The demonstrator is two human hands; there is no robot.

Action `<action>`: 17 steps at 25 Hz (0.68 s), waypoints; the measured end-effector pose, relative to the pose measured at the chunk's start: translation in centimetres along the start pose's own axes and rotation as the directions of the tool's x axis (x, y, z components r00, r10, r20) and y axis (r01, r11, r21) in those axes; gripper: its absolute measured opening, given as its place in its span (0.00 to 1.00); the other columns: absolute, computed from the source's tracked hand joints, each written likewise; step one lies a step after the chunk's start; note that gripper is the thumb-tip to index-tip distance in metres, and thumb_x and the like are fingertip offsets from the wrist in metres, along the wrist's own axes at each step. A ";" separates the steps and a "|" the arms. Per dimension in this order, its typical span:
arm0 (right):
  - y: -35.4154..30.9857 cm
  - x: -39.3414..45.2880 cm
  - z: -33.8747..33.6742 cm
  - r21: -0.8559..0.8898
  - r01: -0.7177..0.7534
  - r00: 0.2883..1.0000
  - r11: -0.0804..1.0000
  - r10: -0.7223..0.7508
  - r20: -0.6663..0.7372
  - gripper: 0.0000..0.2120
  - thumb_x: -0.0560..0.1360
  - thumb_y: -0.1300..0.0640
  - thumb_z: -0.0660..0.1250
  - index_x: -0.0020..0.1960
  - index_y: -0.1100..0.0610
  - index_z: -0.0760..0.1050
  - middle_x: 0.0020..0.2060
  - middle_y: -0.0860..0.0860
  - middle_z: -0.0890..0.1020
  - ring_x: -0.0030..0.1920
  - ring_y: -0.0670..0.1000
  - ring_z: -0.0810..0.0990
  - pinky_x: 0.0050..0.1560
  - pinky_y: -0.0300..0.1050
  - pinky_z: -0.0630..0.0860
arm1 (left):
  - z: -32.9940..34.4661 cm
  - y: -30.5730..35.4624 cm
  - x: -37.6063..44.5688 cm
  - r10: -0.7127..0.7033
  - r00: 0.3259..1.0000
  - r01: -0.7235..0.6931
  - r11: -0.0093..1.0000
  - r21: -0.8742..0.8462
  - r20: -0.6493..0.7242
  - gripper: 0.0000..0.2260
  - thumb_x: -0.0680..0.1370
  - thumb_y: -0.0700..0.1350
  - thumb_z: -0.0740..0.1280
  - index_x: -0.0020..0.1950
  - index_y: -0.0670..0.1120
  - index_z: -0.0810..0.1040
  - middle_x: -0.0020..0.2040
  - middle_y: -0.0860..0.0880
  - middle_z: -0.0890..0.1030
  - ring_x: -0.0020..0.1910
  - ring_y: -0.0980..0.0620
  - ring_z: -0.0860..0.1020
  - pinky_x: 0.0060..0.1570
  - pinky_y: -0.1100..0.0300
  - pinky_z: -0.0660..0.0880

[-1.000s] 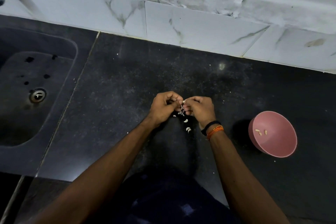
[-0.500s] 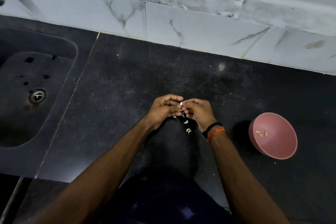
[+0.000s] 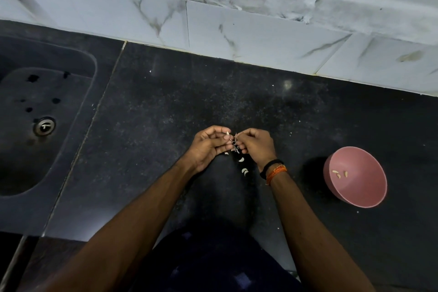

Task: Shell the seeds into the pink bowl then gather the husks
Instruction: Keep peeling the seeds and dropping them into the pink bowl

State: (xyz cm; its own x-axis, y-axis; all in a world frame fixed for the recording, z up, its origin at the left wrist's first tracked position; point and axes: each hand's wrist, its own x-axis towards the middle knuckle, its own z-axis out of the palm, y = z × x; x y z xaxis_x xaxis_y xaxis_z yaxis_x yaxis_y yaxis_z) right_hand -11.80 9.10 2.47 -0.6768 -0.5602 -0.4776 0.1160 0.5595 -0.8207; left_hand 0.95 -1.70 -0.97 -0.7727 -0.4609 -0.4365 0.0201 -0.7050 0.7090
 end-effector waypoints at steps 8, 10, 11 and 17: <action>0.2 -0.3 0.0 -0.249 0.205 0.977 0.947 -0.213 -0.007 0.04 0.73 0.59 0.75 0.41 0.51 0.84 0.37 0.45 0.85 0.42 0.45 0.84 0.47 0.42 0.81 | -0.8 0.3 0.1 -0.059 0.996 0.062 0.997 -0.046 0.070 0.13 0.74 0.33 0.69 0.58 0.37 0.82 0.46 0.41 0.84 0.43 0.50 0.83 0.47 0.56 0.81; 0.0 -0.4 0.0 -0.243 0.263 0.964 0.934 -0.266 0.022 0.05 0.75 0.60 0.73 0.45 0.52 0.86 0.40 0.44 0.86 0.44 0.42 0.84 0.50 0.41 0.81 | -0.9 0.3 0.1 -0.063 0.995 0.067 0.996 -0.055 0.073 0.12 0.75 0.31 0.68 0.58 0.36 0.82 0.45 0.41 0.84 0.43 0.50 0.82 0.46 0.56 0.81; -0.1 -0.5 0.0 -0.224 0.273 0.961 0.936 -0.275 0.026 0.05 0.76 0.59 0.72 0.46 0.52 0.86 0.40 0.44 0.86 0.44 0.43 0.85 0.50 0.42 0.81 | -0.9 0.4 0.2 -0.059 0.996 0.063 0.996 -0.055 0.073 0.11 0.75 0.31 0.68 0.58 0.36 0.81 0.45 0.41 0.83 0.42 0.50 0.82 0.46 0.56 0.81; -0.9 -0.7 0.2 -0.080 0.233 0.971 0.969 -0.226 0.082 0.05 0.78 0.60 0.70 0.47 0.55 0.85 0.37 0.49 0.86 0.39 0.46 0.85 0.44 0.44 0.83 | -0.9 0.5 0.3 -0.049 0.997 0.051 0.998 -0.037 0.065 0.07 0.77 0.30 0.65 0.49 0.38 0.81 0.40 0.41 0.80 0.40 0.49 0.80 0.40 0.58 0.78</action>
State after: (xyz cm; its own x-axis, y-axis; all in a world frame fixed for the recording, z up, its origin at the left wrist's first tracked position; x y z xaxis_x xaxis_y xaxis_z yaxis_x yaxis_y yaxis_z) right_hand -11.30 8.89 3.45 -0.6235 -0.7204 -0.3037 -0.1028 0.4606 -0.8816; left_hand 1.30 -2.65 -1.20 -0.8121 -0.3904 -0.4338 0.0043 -0.7473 0.6645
